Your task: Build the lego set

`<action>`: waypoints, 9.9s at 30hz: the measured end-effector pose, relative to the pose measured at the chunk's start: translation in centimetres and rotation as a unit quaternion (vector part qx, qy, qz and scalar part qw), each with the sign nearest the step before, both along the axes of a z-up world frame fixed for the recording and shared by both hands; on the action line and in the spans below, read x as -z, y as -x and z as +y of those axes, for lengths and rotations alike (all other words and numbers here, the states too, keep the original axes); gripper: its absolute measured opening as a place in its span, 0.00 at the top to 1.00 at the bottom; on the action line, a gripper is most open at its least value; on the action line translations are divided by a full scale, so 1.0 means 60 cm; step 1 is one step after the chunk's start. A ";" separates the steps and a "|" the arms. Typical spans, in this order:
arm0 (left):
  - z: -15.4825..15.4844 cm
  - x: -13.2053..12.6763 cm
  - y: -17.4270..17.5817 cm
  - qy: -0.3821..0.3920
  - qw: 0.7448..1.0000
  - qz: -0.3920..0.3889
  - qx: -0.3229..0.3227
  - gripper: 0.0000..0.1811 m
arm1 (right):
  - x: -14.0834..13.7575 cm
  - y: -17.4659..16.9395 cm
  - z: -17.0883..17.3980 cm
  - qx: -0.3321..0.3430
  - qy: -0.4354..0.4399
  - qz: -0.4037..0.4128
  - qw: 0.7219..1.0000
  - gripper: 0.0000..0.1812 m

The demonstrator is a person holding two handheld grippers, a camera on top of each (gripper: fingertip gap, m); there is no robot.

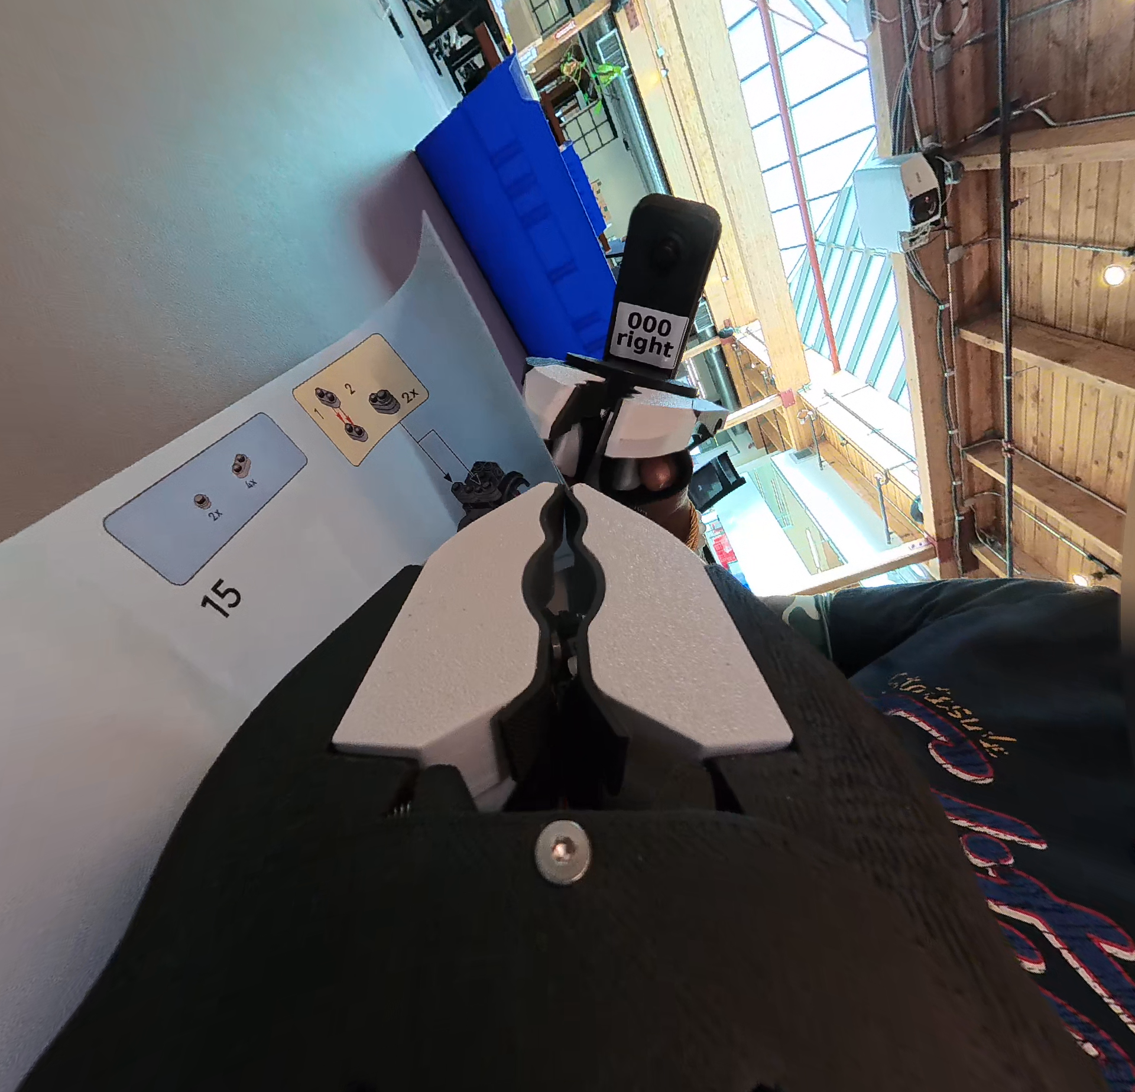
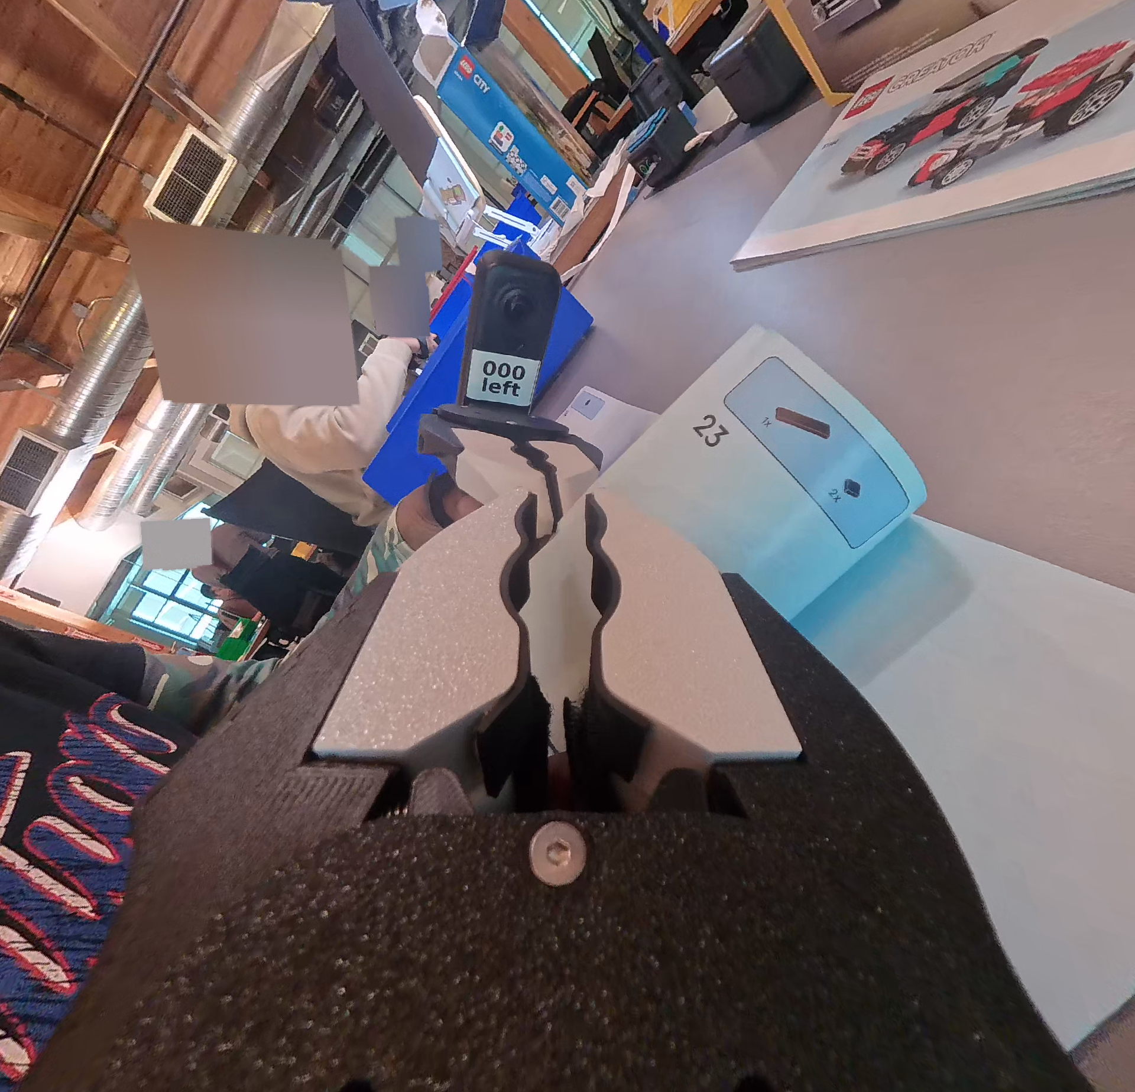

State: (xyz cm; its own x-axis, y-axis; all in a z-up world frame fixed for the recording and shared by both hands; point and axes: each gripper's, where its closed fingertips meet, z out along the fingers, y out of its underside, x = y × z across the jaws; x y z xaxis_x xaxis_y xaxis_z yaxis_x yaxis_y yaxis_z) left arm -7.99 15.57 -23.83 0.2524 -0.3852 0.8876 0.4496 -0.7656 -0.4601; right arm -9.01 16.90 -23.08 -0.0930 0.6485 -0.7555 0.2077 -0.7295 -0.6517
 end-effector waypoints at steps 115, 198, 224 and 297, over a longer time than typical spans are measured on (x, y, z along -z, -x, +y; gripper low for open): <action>-0.033 0.075 0.140 0.000 0.894 0.447 0.041 1.00 | 0.083 0.090 -0.106 -0.320 -0.050 -0.212 0.922 0.99; 0.013 -0.065 0.277 -0.293 0.772 0.449 -0.342 0.84 | 0.062 -0.021 0.143 0.011 -0.519 -0.160 0.840 0.59; -0.012 -0.093 0.275 -0.344 0.734 0.448 -0.376 0.85 | -0.009 -0.090 -0.156 -0.315 -0.484 0.022 0.816 0.64; -0.379 -0.026 0.399 0.067 0.705 0.551 -0.441 0.94 | 0.109 -0.168 0.114 0.086 -0.353 -0.295 0.883 0.67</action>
